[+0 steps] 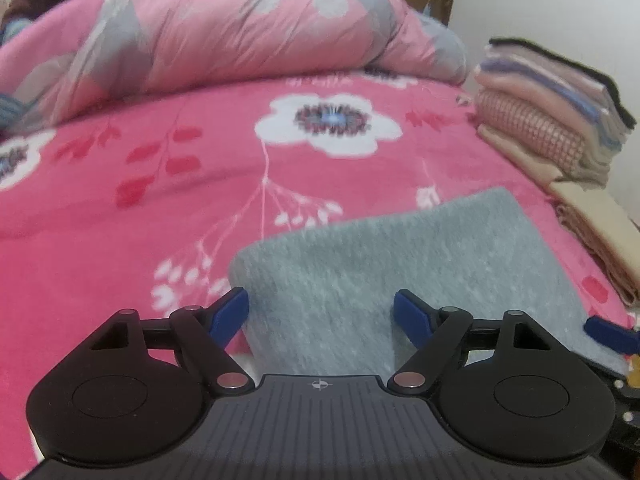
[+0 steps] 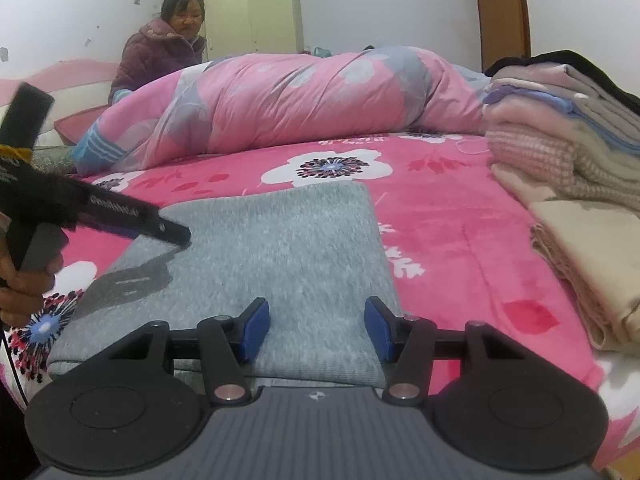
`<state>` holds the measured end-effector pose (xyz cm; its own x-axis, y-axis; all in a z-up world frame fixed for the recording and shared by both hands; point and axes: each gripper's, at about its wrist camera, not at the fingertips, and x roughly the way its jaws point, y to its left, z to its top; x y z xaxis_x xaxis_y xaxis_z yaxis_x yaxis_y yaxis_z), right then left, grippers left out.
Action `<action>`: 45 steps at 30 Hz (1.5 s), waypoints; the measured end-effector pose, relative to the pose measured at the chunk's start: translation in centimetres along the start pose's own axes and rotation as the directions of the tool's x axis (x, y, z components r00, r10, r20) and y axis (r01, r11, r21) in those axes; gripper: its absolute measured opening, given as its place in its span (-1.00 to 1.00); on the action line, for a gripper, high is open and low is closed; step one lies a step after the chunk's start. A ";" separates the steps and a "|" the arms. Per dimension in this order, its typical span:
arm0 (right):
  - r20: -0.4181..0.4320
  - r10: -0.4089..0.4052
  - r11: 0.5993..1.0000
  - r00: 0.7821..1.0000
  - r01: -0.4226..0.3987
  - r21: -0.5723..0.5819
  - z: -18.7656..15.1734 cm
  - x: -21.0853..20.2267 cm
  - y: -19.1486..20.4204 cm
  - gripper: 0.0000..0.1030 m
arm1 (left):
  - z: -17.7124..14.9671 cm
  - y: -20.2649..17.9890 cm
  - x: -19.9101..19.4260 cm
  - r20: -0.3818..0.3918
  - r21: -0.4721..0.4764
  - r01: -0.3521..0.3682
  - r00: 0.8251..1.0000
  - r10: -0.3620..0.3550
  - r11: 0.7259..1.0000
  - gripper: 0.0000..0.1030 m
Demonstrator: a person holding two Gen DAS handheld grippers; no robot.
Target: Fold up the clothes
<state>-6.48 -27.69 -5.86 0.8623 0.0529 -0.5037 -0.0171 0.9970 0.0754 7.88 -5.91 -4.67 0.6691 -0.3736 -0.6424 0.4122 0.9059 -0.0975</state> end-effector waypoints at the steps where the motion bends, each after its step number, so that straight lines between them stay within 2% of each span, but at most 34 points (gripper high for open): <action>1: -0.002 -0.002 1.000 1.000 0.002 -0.003 0.0 0.1 0.1 0.09 | 0.2 -0.1 0.1 0.000 0.006 -0.002 1.000 0.002 1.000 0.57; 7: -0.040 0.000 0.999 0.999 -0.001 -0.036 2.0 -0.6 0.6 0.07 | 0.2 0.6 1.2 -0.031 -0.004 -0.006 1.000 0.006 1.000 0.56; 11: 0.030 0.029 0.996 0.999 -0.026 -0.088 5.0 -1.6 1.2 0.07 | 0.2 1.2 -0.4 0.012 -0.017 0.002 1.000 -0.002 1.000 0.56; 15: 0.044 0.038 0.991 0.998 -0.032 -0.129 8.4 0.9 2.0 0.05 | -0.1 0.7 -2.2 0.038 -0.010 0.012 0.999 -0.011 1.000 0.57; 18: -0.010 0.058 0.994 0.998 -0.059 -0.092 10.2 4.2 2.0 0.02 | -0.9 -0.1 -2.7 0.031 0.000 0.026 0.999 -0.026 1.000 0.59; 22: -0.148 0.082 0.994 0.986 -0.092 -0.058 10.8 9.8 1.6 -0.04 | -2.3 -1.5 -2.4 0.005 0.018 0.043 0.999 -0.043 0.999 0.59; 23: -0.195 0.056 0.996 0.979 -0.067 -0.053 10.7 11.3 1.4 -0.08 | -2.6 -1.6 -2.5 0.004 0.020 0.044 0.999 -0.044 0.999 0.59; 24: -0.206 0.035 0.998 0.978 -0.045 -0.043 10.9 11.7 1.1 -0.15 | -2.9 -1.7 -2.6 0.004 0.022 0.044 0.999 -0.044 0.999 0.59; 26: -0.223 -0.004 1.000 0.975 -0.001 -0.024 11.2 12.5 0.4 -0.16 | -3.4 -1.8 -2.7 0.003 0.026 0.045 0.999 -0.045 0.999 0.59; 29: -0.145 0.020 1.000 0.989 -0.018 0.016 12.2 9.6 0.3 -0.15 | -4.0 -1.7 -3.1 0.007 0.022 0.050 0.999 -0.050 0.998 0.59; 32: -0.099 0.076 0.997 0.992 -0.075 0.014 11.8 6.9 1.0 -0.15 | -4.2 -1.3 -3.8 0.009 0.006 0.064 0.998 -0.064 0.998 0.60; 34: -0.127 0.067 0.998 0.990 -0.068 -0.007 10.6 6.6 1.3 -0.16 | -4.4 -1.4 -3.8 -0.009 0.013 0.072 0.997 -0.072 0.997 0.59; 38: -0.190 -0.033 0.999 0.981 0.032 -0.013 7.8 6.4 0.7 -0.15 | -5.3 -2.3 -4.6 -0.017 0.034 0.061 0.998 -0.060 0.998 0.59; 41: -0.125 0.023 0.999 0.992 -0.019 0.032 7.4 3.3 0.1 -0.15 | -5.6 -2.7 -5.4 -0.004 0.053 0.041 0.999 -0.041 0.998 0.60; 43: -0.081 0.061 0.998 0.995 -0.060 0.018 7.0 1.4 0.4 -0.15 | -5.7 -3.0 -5.3 -0.007 0.060 0.019 1.000 -0.018 0.998 0.60; 45: -0.072 0.087 0.996 0.994 -0.088 -0.018 5.8 0.1 0.8 -0.15 | -5.9 -3.3 -5.0 -0.019 0.063 0.004 1.000 -0.003 0.998 0.61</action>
<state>-3.43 -27.21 -0.85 0.8186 0.1430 -0.5563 -0.1024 0.9893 0.1037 -0.44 -5.85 -5.62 0.6561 -0.3723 -0.6564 0.4531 0.8900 -0.0518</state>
